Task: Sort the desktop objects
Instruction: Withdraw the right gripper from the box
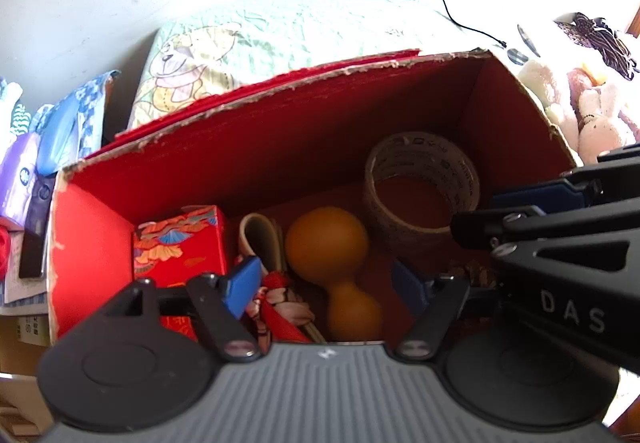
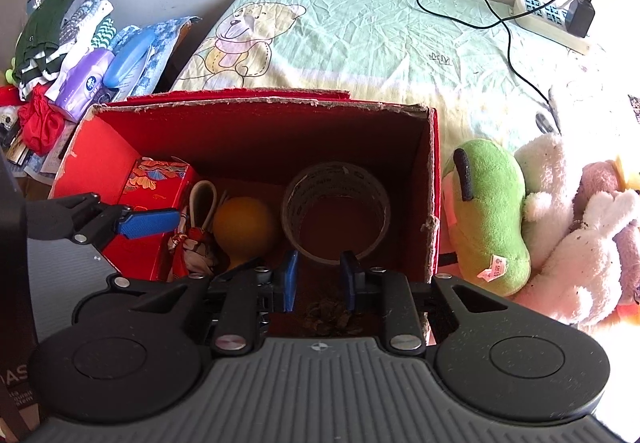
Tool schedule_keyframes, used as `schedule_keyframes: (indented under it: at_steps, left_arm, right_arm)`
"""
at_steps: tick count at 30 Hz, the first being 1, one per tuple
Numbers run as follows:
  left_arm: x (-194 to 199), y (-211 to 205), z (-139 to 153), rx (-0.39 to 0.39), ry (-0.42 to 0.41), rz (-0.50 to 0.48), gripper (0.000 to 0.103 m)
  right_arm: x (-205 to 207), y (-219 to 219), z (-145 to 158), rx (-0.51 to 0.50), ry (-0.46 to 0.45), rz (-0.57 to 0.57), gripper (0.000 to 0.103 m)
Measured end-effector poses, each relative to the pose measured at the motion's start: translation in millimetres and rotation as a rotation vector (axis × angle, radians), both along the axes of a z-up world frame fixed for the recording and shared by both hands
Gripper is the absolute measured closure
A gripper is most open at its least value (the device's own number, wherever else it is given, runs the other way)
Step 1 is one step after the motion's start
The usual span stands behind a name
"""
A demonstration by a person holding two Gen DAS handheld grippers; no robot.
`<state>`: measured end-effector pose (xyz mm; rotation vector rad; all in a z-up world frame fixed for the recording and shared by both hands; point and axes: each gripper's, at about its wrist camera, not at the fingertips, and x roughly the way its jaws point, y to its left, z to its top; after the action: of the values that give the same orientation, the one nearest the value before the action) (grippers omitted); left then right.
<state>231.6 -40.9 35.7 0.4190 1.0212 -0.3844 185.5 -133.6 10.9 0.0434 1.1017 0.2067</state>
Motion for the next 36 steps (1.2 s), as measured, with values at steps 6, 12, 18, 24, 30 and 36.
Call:
schedule_keyframes:
  at_steps: [6,12,18,24,30,36]
  left_arm:
    - [-3.6,7.0,-0.1,0.017,-0.007,0.031,0.02]
    - [-9.1,11.5,1.3,0.04,-0.031,0.044,0.016]
    - [-12.0,17.5,5.6,0.061,-0.063,0.064,0.012]
    - [-13.2,26.7,8.8,0.067,-0.073,0.097,0.01]
    - [-13.8,34.7,10.6,0.066,-0.068,0.131,0.009]
    - [-13.0,41.0,11.5,0.065,-0.056,0.162,0.008]
  right_arm:
    - [-7.4,4.6,-2.6,0.002,-0.021,-0.019,0.079]
    - [-15.1,6.3,-4.2,0.011,-0.04,-0.045,0.079]
    - [-22.1,7.7,-4.9,0.033,-0.057,-0.088,0.079]
    - [-26.8,7.6,-2.5,0.035,-0.074,-0.117,0.078]
    - [-31.0,8.7,-2.3,0.035,-0.076,-0.123,0.078]
    - [-36.0,12.4,-3.2,0.03,-0.085,-0.126,0.078]
